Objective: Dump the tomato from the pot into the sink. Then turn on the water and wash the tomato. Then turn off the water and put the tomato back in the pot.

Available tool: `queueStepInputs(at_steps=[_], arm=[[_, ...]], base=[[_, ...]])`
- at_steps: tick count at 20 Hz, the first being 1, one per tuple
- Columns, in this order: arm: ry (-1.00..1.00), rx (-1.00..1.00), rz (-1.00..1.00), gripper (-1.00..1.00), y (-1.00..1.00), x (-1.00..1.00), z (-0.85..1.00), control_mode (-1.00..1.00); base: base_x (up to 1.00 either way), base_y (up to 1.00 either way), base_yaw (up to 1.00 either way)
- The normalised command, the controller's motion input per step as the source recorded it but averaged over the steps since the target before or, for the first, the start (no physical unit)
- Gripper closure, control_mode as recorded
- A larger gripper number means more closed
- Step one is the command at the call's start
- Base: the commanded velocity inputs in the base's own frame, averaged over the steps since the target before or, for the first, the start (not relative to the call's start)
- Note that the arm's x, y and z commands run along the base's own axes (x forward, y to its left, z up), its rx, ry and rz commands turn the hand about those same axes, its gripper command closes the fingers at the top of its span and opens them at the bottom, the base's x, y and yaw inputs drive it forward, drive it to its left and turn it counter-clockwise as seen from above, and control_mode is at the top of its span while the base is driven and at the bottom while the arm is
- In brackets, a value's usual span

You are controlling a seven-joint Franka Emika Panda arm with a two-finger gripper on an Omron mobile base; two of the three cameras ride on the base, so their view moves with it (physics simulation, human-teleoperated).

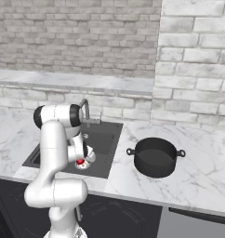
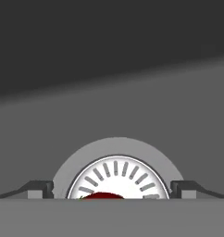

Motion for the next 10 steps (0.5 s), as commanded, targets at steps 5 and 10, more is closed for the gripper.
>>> queueStepInputs(at_steps=[5, 10], arm=[[0.08, 0.01, -0.13, -1.00, 0.24, -0.08, -0.08, -1.00], [0.06, 0.00, -0.15, -1.00, 0.23, -0.17, 0.00, -1.00]], base=[[0.00, 0.00, 0.00], [0.00, 0.00, 0.00]])
